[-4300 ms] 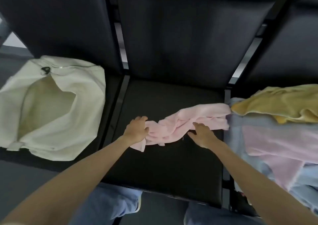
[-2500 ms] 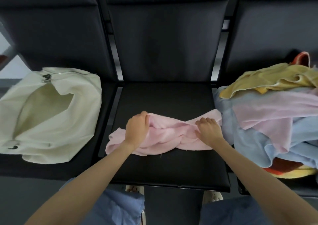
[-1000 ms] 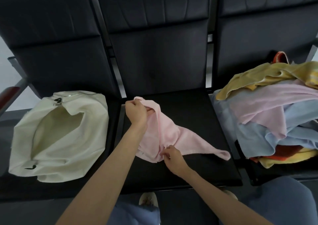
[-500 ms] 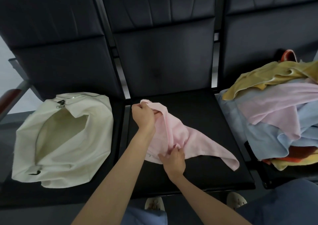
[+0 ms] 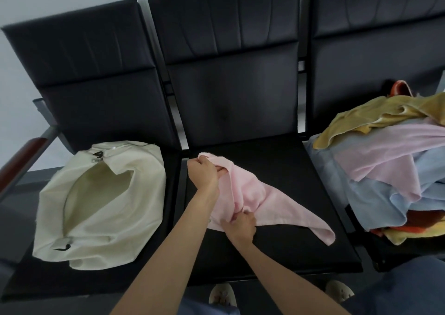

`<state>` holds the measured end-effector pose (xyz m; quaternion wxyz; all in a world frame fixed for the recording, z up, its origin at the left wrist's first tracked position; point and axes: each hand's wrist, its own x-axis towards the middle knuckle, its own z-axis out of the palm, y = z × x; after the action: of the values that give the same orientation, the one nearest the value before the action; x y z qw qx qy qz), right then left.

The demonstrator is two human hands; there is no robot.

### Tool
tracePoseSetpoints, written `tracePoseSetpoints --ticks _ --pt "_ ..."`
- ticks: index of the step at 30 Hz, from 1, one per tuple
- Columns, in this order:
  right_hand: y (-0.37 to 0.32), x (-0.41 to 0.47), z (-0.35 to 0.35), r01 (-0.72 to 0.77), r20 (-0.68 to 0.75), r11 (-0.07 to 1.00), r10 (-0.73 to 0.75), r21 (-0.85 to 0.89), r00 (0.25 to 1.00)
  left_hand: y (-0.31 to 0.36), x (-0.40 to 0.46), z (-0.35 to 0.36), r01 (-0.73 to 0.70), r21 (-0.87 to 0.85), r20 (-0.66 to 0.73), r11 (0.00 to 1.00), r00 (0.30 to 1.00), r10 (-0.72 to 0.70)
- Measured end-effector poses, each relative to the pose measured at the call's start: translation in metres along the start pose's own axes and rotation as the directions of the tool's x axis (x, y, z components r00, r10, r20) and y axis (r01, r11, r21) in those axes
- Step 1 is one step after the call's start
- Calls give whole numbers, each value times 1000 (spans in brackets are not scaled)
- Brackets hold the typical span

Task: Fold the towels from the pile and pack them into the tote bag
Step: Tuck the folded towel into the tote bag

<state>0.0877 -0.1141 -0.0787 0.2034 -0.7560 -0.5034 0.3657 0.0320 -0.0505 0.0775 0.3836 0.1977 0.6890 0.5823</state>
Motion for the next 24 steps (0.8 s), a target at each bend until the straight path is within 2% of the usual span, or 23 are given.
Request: tracePoseSetpoints --ticks 3,5,7,11,13,16,18,21,24 --pt "-14 -1 4 -124 6 992 124 -6 992 -5 -2 -2 -7 10 -9 1000 1000 7" --pt "-18 0 9 -140 -17 989 139 -42 990 -5 -5 -4 -19 5 0 1000 1000 19" --pt "-17 1 13 -115 -49 993 113 -40 992 1 -9 -7 -24 -21 5 999 1000 24" --pt "-1 1 -4 -17 -6 991 18 132 1000 13 2 -15 -50 9 -22 999 999 50" --pt "11 -1 -30 60 20 991 -63 122 998 19 14 -22 -73 60 -28 995 997 75" --pt "28 5 -84 139 -21 987 -138 80 990 29 28 -37 -89 172 -56 981 993 100" --pt "33 10 -129 179 -30 984 -179 12 983 32 38 -50 -85 282 -89 956 990 114" --pt "28 12 -189 275 -8 941 -282 -197 959 30 47 -68 -99 433 -76 896 986 146" --pt "19 11 -232 366 -32 842 -411 -396 911 27 26 -87 -238 675 100 698 967 233"
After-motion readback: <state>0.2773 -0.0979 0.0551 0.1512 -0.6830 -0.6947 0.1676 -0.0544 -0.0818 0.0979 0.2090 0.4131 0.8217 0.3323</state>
